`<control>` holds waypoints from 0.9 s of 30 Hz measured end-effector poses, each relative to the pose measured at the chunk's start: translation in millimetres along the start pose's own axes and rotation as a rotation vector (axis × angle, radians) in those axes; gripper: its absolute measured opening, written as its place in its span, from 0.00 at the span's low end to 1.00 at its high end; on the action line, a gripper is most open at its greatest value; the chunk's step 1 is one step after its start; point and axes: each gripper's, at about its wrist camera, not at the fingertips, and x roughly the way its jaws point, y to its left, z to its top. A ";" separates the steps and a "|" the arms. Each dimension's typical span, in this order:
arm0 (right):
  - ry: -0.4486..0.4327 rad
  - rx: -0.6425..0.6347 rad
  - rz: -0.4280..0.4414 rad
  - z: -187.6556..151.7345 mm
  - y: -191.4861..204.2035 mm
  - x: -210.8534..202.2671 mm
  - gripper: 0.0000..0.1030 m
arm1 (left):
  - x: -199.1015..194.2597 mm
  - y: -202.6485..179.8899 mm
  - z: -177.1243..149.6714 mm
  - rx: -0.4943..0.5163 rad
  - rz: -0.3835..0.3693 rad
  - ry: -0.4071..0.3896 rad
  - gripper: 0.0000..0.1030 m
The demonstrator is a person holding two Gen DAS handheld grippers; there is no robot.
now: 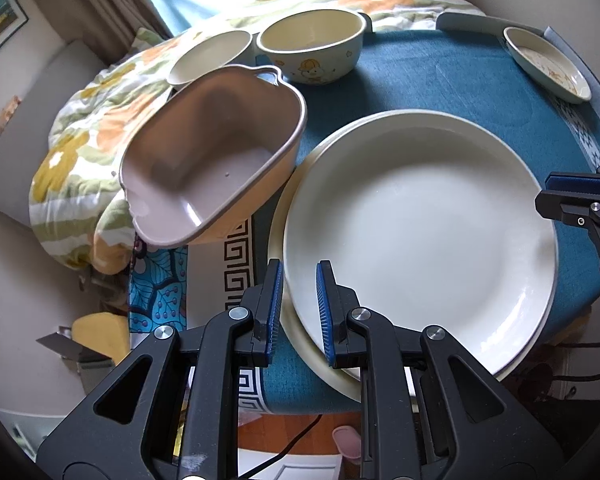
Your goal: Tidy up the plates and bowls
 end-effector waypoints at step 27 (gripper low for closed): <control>-0.316 0.419 -0.213 -66.5 -97.9 -151.7 0.96 | -107.9 -69.5 110.2 0.111 -0.374 -0.277 0.99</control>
